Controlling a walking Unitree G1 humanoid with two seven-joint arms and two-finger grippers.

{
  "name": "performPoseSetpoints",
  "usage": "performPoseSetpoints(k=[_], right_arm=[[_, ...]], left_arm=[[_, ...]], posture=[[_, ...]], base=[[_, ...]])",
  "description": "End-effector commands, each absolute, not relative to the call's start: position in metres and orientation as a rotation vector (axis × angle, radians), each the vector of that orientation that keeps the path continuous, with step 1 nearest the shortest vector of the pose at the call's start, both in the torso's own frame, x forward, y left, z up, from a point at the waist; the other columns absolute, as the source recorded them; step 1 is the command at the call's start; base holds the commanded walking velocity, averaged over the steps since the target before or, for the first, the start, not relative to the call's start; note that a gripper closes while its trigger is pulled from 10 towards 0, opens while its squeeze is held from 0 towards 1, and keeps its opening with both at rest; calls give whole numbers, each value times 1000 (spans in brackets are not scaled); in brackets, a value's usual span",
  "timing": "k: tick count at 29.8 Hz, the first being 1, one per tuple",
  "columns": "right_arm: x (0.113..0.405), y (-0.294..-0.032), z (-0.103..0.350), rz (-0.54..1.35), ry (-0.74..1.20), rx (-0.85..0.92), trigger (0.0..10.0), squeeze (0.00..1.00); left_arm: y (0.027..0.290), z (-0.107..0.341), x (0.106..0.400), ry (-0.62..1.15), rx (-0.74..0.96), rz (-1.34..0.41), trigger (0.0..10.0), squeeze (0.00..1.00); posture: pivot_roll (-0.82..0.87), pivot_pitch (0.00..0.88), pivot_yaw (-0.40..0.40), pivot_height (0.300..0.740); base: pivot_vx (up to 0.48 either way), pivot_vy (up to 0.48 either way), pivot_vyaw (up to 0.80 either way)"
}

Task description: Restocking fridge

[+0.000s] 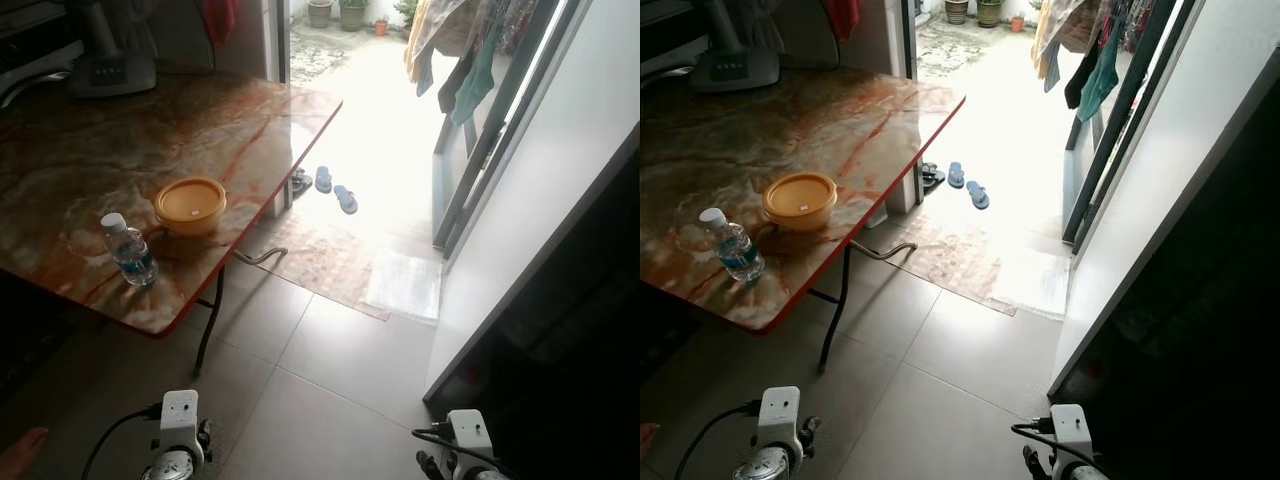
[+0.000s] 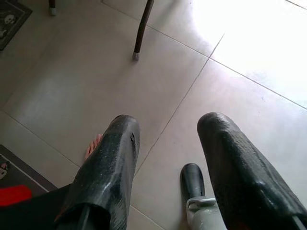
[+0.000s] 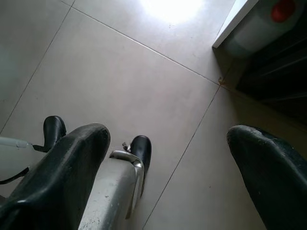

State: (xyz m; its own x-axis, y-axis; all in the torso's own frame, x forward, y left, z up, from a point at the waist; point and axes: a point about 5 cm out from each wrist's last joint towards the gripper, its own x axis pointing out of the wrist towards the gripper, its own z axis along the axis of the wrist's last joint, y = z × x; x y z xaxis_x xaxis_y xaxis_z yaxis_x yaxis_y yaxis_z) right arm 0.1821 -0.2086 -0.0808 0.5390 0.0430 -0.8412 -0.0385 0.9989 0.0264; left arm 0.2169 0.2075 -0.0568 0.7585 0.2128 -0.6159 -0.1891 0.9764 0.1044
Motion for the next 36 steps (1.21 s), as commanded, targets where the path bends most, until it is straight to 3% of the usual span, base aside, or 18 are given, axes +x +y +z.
performPoseSetpoints(k=[1,17,24,36], right_arm=[[178,-208,-83,52,1013,10,10000,0],[164,-203,-89,58,1020,6,10000,0],[159,-204,-91,80,1030,-17,10000,0],[152,-210,-92,86,1035,-35,10000,0]], left_arm=[[209,-60,210,676,29,242,10000,0],[211,-63,200,667,88,172,10000,0],[202,-64,201,686,132,-41,10000,0],[190,-56,204,563,181,-196,10000,0]], posture=[[-80,90,-12,740],[-88,59,38,740],[-80,63,14,740],[-81,109,-8,740]], base=[[0,0,0],[0,0,0],[0,0,0],[0,0,0]])
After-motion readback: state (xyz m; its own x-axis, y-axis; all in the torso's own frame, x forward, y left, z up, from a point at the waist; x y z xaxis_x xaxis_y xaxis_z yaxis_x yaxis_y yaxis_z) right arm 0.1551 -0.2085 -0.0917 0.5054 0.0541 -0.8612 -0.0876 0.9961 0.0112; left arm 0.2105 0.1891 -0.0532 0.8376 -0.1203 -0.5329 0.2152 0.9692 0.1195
